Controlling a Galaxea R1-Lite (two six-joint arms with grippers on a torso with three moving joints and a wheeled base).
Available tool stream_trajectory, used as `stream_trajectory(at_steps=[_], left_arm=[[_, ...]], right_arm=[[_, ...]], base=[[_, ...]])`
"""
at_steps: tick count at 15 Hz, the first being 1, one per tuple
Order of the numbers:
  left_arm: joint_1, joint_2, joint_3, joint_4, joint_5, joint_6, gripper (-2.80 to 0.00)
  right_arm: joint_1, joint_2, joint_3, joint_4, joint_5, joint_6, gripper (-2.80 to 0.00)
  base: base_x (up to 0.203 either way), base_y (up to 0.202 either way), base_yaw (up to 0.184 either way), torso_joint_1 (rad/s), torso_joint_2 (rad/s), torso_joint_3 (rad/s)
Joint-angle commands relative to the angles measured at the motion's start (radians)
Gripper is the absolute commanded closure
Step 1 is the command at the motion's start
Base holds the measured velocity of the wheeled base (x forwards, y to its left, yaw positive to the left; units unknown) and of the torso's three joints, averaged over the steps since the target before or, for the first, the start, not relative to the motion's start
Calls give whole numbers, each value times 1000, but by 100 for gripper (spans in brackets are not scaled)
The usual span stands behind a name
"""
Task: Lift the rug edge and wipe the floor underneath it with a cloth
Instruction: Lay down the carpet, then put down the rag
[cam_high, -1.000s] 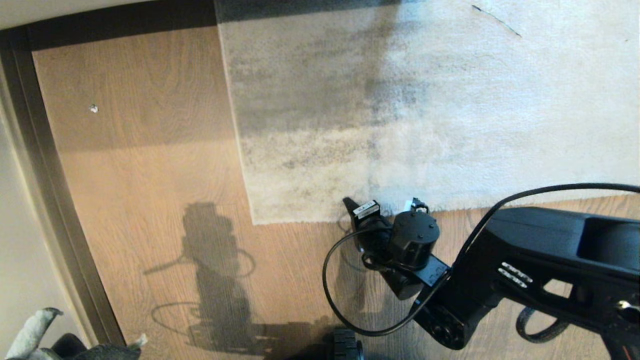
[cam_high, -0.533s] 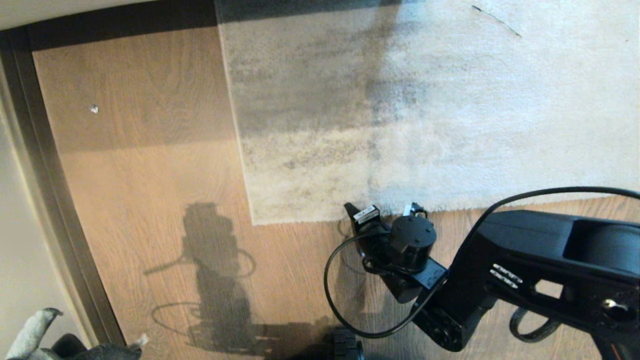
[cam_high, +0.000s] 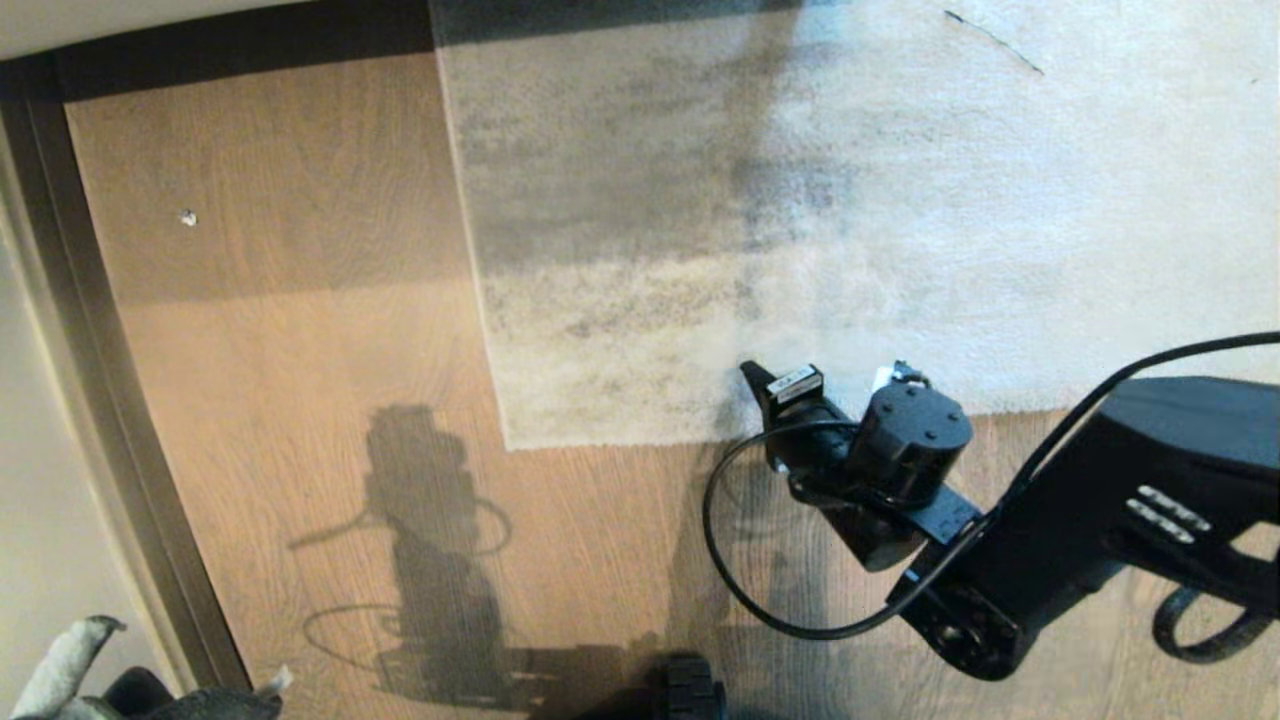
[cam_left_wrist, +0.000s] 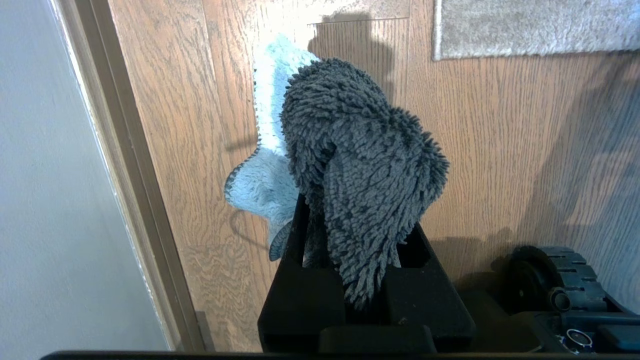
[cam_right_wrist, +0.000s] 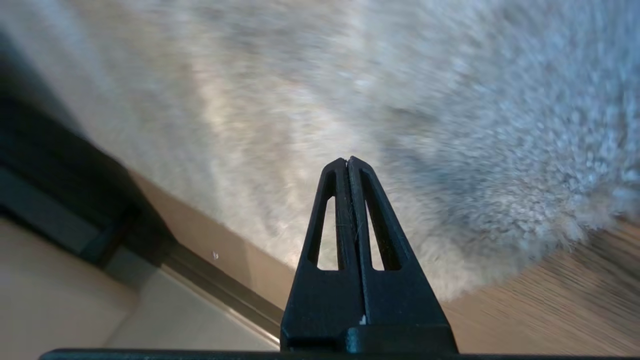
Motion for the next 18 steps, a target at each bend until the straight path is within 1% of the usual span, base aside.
stream_trajectory(at_steps=[1,3,5,8,9,11,13,15,17,18], left_arm=[[0,0,0,-1,0,-1,0],[0,0,0,-1,0,-1,0],[0,0,0,-1,0,-1,0],[0,0,0,-1,0,-1,0],[0,0,0,-1,0,-1,0],[0,0,0,-1,0,-1,0],[0,0,0,-1,0,-1,0],[0,0,0,-1,0,-1,0],[0,0,-1,-1,0,-1,0],[0,0,0,-1,0,-1,0]], right_arm=[[-8,-117,72,-43,18,-37,0],[-10,-188,158,-41,49,-108,0],[-16,-241,257,-40,75,-207,0],[-23,-326,418,-40,81,-386,0],[-26,-351,473,-41,79,-459,0],[-41,-414,567,-42,55,-582,0],[-47,-496,661,-42,-5,-681,0],[-51,-604,743,-37,-33,-781,0],[-75,-725,765,21,-65,-877,0],[-96,-791,769,76,-74,-928,0]], base=[[0,0,0,0,0,0],[0,0,0,0,0,0],[0,0,0,0,0,0],[0,0,0,0,0,0],[0,0,0,0,0,0],[0,0,0,0,0,0],[0,0,0,0,0,0],[0,0,0,0,0,0],[0,0,0,0,0,0],[0,0,0,0,0,0]])
